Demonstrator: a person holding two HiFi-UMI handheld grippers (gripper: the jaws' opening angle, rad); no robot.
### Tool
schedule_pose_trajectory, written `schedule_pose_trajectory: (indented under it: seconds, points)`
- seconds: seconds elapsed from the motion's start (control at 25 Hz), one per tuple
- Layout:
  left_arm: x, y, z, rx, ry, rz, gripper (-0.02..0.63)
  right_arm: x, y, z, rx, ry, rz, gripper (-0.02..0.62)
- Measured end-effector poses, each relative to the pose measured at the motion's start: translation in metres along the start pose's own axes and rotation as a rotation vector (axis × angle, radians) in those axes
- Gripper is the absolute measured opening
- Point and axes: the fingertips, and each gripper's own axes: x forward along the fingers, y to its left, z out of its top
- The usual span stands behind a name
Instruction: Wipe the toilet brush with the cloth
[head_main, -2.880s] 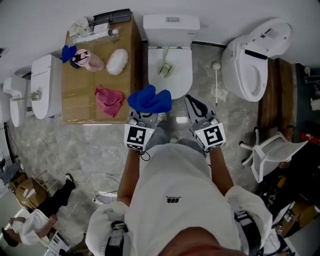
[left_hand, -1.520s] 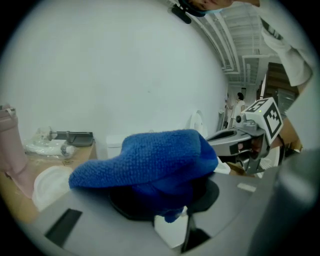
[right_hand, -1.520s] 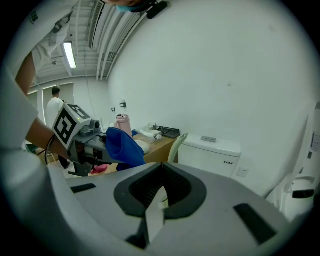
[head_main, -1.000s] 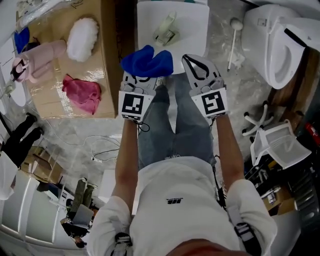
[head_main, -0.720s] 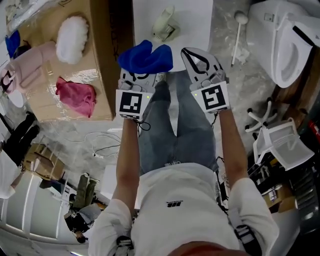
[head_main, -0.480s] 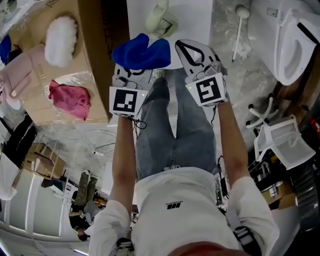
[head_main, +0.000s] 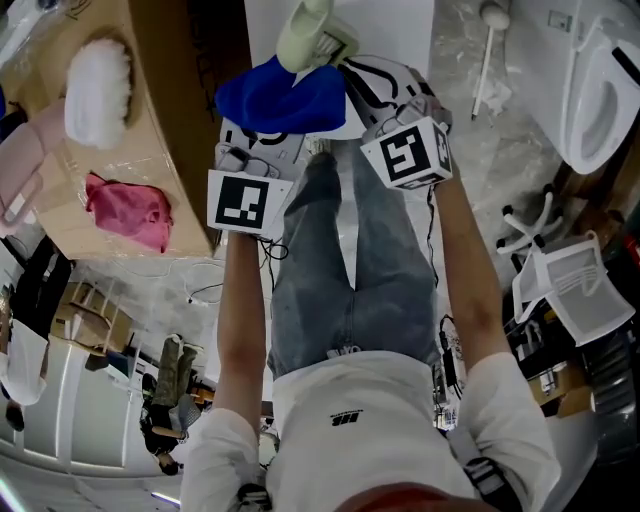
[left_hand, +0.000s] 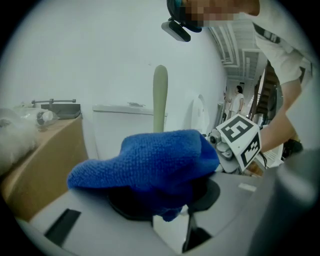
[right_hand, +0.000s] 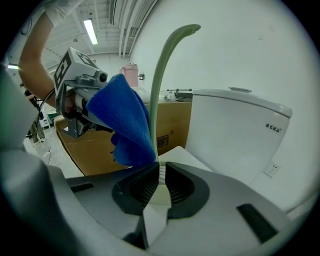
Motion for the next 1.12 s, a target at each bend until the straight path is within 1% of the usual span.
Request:
schedule_pose_trajectory:
  seconds: [0.28, 0.52, 0.68, 0.88, 1.04, 1.12]
  points:
    - [0.012, 0.006, -0.007, -0.002, -0.001, -0.009, 0.176, 0.027, 0.007, -0.004, -0.038, 0.009, 0.045, 0.072]
    - [0.025, 0.009, -0.007, -0.014, -0.009, -0.003, 0.194, 0.041, 0.010, -0.009, -0.053, 0.027, 0.071, 0.077]
    - [0.035, 0.014, -0.008, -0.030, -0.016, 0.007, 0.196, 0.048, 0.011, -0.014, -0.058, 0.042, 0.086, 0.083]
    - [0.048, 0.015, -0.011, -0.043, -0.026, 0.011, 0.198, 0.056, 0.016, -0.026, -0.089, 0.072, 0.103, 0.081]
    - [0.057, 0.016, -0.013, -0.047, -0.031, 0.015, 0.190, 0.060, 0.018, -0.026, -0.099, 0.063, 0.107, 0.086]
    - [0.058, 0.019, -0.013, -0.048, -0.037, 0.019, 0.174, 0.061, 0.019, -0.025, -0.099, 0.057, 0.105, 0.086]
